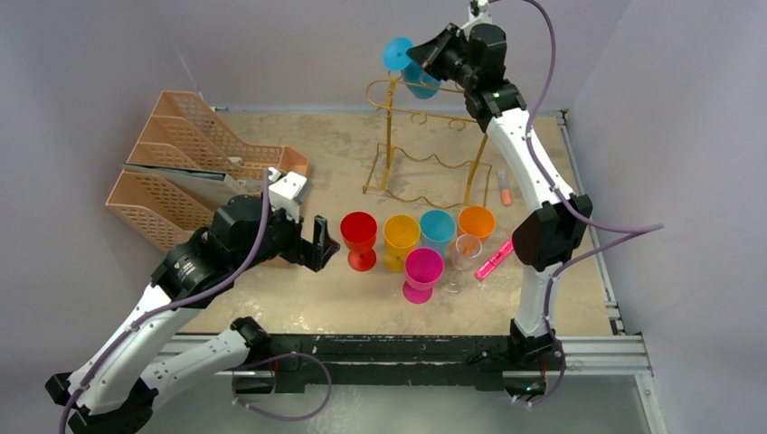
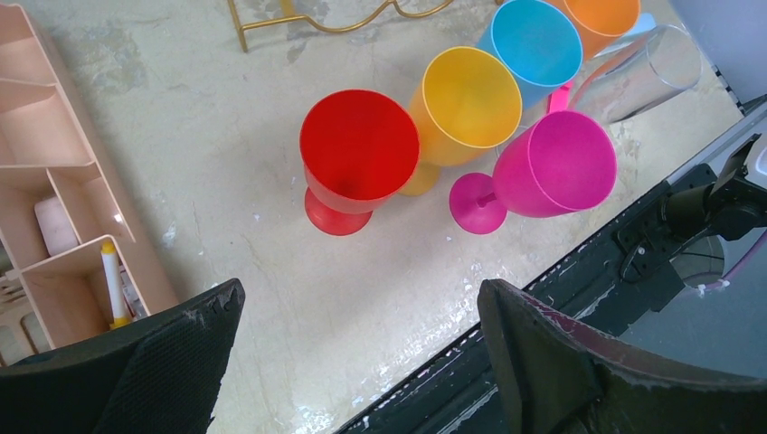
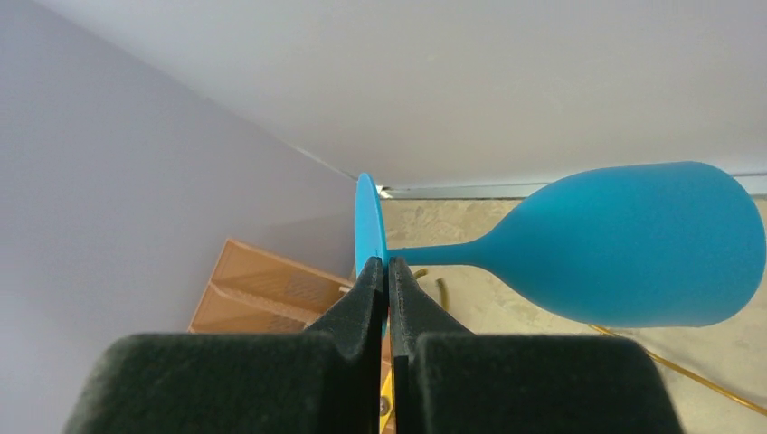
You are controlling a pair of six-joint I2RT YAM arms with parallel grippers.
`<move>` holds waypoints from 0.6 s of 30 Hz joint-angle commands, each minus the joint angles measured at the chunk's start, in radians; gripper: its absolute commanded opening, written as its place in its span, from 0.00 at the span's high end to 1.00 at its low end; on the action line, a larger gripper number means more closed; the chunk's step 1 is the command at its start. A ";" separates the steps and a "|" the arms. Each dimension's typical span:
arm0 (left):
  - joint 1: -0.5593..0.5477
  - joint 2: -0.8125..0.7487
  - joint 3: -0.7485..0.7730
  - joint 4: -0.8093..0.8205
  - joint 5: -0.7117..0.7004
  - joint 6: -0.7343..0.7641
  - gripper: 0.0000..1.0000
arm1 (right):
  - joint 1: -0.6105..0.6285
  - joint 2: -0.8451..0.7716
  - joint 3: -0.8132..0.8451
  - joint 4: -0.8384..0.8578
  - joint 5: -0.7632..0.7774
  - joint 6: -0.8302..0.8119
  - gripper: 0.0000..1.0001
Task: Take the wine glass off the wine glass rack
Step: Pick up the wine glass from the wine rack.
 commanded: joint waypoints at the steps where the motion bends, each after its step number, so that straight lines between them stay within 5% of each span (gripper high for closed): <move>1: 0.001 -0.015 0.028 0.018 0.004 -0.016 0.00 | 0.002 -0.103 0.059 0.083 -0.149 -0.101 1.00; 18: 0.001 -0.002 0.025 0.079 0.066 -0.019 0.05 | 0.034 -0.366 -0.167 0.018 -0.510 -0.515 1.00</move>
